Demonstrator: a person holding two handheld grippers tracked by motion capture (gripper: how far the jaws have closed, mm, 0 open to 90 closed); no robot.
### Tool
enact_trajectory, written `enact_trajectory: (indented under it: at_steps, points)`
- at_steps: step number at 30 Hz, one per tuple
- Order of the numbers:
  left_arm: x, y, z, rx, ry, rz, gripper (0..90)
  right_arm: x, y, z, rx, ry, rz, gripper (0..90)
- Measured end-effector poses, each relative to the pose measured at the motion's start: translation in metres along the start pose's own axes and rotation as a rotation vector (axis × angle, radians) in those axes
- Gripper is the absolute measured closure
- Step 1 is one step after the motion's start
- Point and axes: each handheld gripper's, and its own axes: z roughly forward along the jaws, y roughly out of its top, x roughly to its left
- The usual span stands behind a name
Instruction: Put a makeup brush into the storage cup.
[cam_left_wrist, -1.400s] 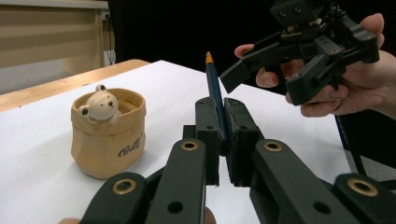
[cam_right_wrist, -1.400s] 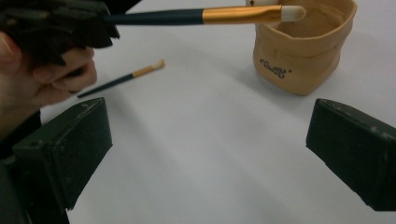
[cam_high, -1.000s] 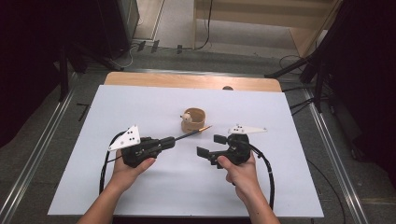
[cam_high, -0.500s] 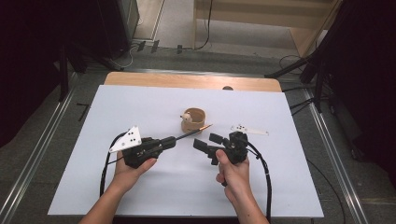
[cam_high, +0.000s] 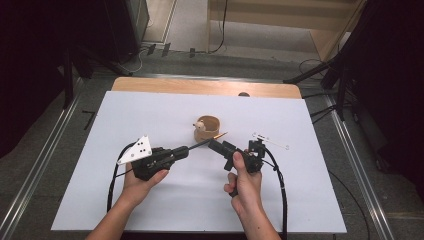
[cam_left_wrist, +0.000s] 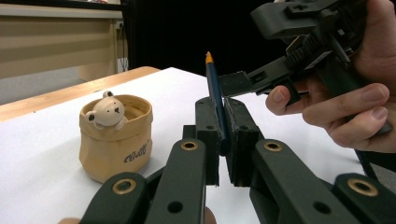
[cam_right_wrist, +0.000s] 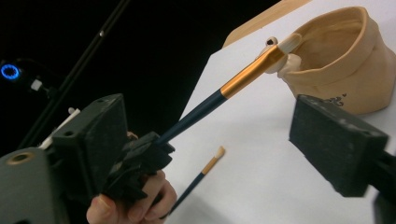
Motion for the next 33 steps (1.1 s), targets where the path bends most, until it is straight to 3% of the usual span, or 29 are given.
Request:
enact_trajectory:
  at_steps: [12, 16, 23, 33]
  points:
    - [-0.002, -0.001, 0.002, 0.002, 0.002, 0.003, 86.6, -0.002, 0.001, 0.007, -0.037, 0.022, 0.115, 27.0]
    - [-0.004, -0.002, 0.004, 0.003, -0.004, 0.005, 86.6, -0.003, 0.0, 0.011, -0.03, 0.011, 0.157, 38.2]
    - [-0.005, -0.003, 0.005, 0.004, -0.001, 0.01, 86.6, -0.006, -0.001, 0.012, -0.049, 0.015, 0.189, 46.0]
    - [-0.005, -0.003, 0.005, -0.001, -0.001, 0.01, 86.6, -0.01, -0.002, 0.013, -0.069, 0.035, 0.246, 68.5]
